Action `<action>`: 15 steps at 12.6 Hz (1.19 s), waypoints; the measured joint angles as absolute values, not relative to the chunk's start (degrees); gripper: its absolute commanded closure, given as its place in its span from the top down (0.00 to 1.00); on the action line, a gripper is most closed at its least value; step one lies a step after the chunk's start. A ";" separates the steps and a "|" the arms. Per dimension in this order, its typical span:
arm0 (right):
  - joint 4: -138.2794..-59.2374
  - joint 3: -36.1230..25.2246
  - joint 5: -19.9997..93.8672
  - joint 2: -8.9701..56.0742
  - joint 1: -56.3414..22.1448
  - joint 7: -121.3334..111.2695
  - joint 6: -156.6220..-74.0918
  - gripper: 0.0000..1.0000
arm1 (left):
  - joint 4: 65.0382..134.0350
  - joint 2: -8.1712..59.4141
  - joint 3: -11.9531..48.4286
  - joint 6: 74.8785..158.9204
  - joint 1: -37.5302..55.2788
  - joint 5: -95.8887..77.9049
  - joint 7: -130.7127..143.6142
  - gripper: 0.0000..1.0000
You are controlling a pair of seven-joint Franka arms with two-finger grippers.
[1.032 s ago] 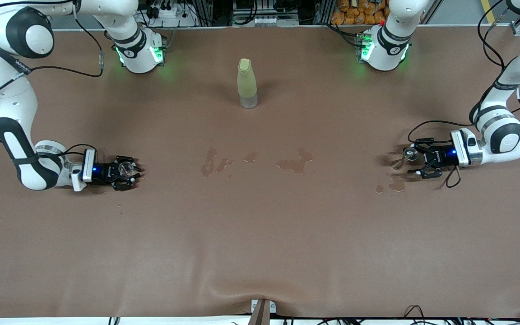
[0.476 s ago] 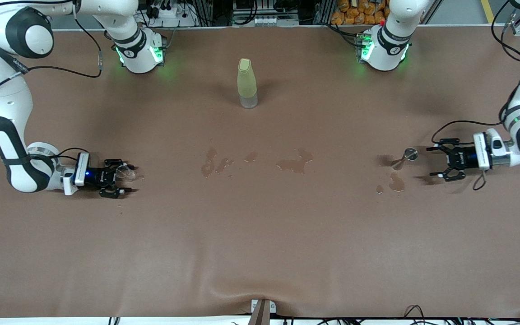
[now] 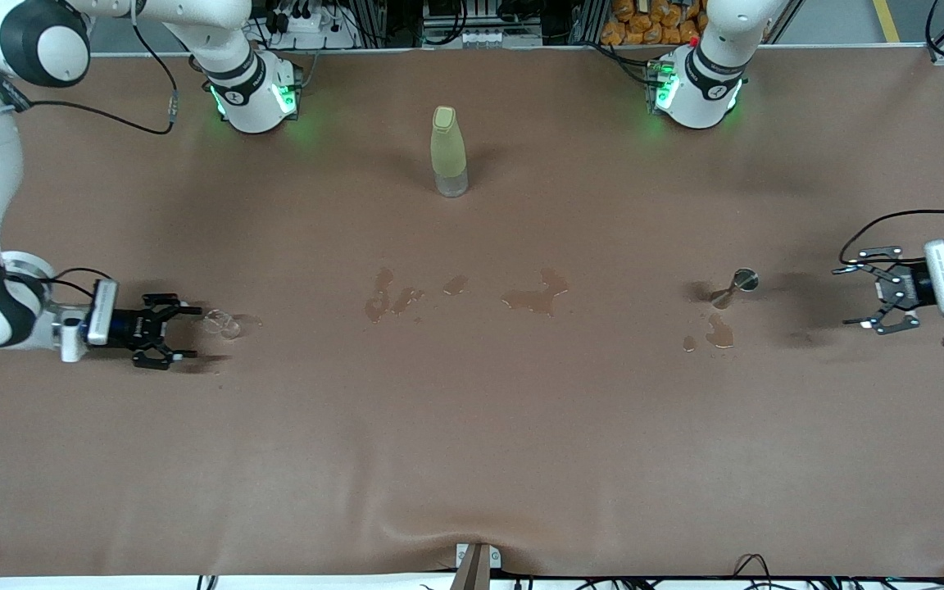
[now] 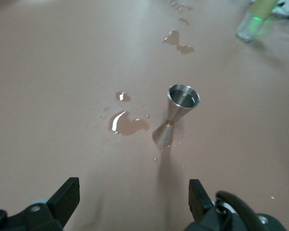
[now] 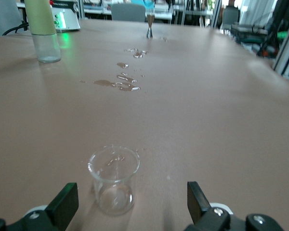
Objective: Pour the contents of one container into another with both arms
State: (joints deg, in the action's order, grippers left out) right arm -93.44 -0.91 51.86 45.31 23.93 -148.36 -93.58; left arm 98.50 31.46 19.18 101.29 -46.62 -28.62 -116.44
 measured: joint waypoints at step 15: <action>-93.77 -10.33 30.00 15.98 10.91 -76.47 -89.97 1.00 | 84.97 22.42 38.75 101.25 -40.87 3.69 -29.64 1.00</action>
State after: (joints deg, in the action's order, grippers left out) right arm -93.77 -10.33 30.00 15.98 10.91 -76.47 -89.97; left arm 84.97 22.42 38.75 101.25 -40.87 3.69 -29.64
